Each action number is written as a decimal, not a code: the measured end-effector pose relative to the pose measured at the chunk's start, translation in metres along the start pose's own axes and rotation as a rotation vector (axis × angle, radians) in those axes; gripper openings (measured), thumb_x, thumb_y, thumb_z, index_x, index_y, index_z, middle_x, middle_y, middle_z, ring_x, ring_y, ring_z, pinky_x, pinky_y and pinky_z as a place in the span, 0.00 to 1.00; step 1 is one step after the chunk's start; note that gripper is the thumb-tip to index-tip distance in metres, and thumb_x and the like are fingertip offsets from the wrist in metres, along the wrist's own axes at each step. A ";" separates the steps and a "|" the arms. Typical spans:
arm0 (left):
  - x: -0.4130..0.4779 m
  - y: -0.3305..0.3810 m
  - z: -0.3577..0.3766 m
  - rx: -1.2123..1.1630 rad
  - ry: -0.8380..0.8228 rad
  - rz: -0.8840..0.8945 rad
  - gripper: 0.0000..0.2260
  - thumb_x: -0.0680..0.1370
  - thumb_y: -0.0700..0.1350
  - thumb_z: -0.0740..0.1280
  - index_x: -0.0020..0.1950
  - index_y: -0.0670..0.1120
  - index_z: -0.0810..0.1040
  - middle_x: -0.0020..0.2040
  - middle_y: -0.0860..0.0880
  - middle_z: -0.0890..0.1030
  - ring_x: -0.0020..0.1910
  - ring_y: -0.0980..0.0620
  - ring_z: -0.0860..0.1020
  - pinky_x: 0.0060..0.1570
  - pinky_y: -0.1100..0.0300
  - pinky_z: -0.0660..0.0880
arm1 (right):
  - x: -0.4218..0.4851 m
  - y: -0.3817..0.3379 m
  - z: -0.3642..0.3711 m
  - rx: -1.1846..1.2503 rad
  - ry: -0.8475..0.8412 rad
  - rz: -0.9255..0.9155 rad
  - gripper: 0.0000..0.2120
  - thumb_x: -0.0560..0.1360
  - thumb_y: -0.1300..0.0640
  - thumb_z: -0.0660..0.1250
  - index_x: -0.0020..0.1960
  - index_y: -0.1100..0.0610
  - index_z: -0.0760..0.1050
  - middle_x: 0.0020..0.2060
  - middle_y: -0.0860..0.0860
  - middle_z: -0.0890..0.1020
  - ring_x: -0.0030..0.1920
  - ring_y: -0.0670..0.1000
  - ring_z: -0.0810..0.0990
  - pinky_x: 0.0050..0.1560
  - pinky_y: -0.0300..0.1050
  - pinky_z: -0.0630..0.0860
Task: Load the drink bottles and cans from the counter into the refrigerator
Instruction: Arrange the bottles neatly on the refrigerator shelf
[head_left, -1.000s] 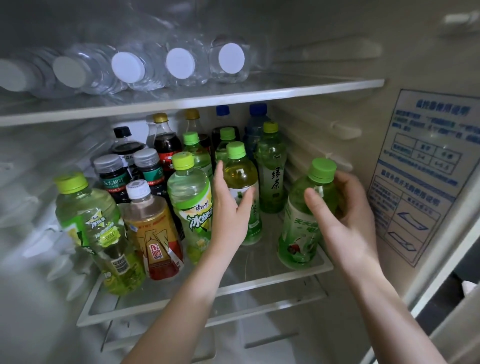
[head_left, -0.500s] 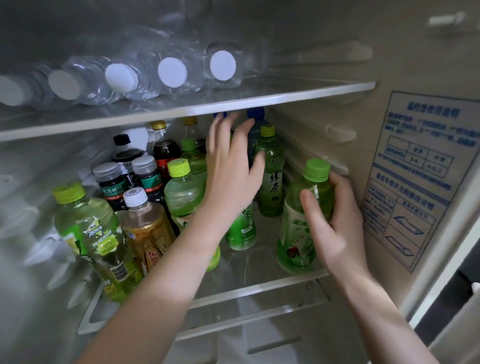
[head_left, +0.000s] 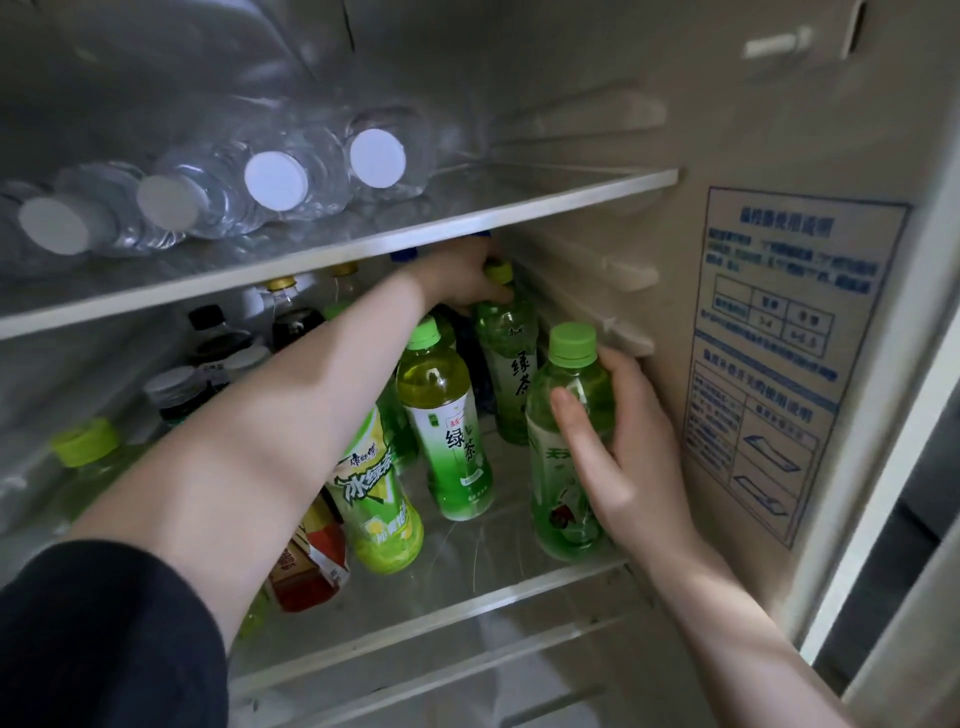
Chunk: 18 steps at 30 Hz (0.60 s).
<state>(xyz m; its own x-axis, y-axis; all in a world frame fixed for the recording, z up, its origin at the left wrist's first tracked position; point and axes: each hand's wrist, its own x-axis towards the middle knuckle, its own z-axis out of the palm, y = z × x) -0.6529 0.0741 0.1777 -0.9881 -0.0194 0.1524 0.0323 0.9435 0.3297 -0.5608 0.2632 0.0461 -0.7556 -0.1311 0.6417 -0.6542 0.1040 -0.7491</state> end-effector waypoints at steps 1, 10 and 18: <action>0.001 -0.002 -0.001 0.000 -0.001 0.012 0.22 0.76 0.45 0.70 0.68 0.44 0.70 0.53 0.52 0.70 0.42 0.55 0.74 0.23 0.73 0.71 | 0.000 0.000 0.000 0.005 0.003 -0.005 0.20 0.76 0.45 0.62 0.66 0.46 0.67 0.58 0.42 0.76 0.58 0.38 0.74 0.50 0.23 0.67; -0.002 -0.011 -0.007 0.036 -0.018 -0.008 0.21 0.75 0.44 0.70 0.66 0.42 0.70 0.57 0.44 0.75 0.52 0.45 0.79 0.48 0.52 0.81 | 0.001 0.004 0.003 -0.011 0.006 -0.028 0.20 0.75 0.42 0.60 0.66 0.43 0.66 0.56 0.41 0.76 0.56 0.37 0.74 0.49 0.22 0.66; -0.001 -0.009 -0.002 0.007 0.052 0.013 0.21 0.74 0.42 0.71 0.65 0.42 0.71 0.60 0.44 0.75 0.55 0.45 0.77 0.53 0.49 0.78 | 0.004 0.006 0.007 -0.042 0.009 -0.018 0.21 0.74 0.39 0.59 0.65 0.45 0.68 0.55 0.41 0.76 0.55 0.41 0.75 0.47 0.22 0.65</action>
<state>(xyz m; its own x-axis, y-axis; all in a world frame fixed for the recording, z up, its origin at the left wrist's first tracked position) -0.6515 0.0649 0.1760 -0.9785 -0.0240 0.2049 0.0439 0.9463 0.3204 -0.5671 0.2567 0.0429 -0.7441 -0.1243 0.6564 -0.6681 0.1430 -0.7302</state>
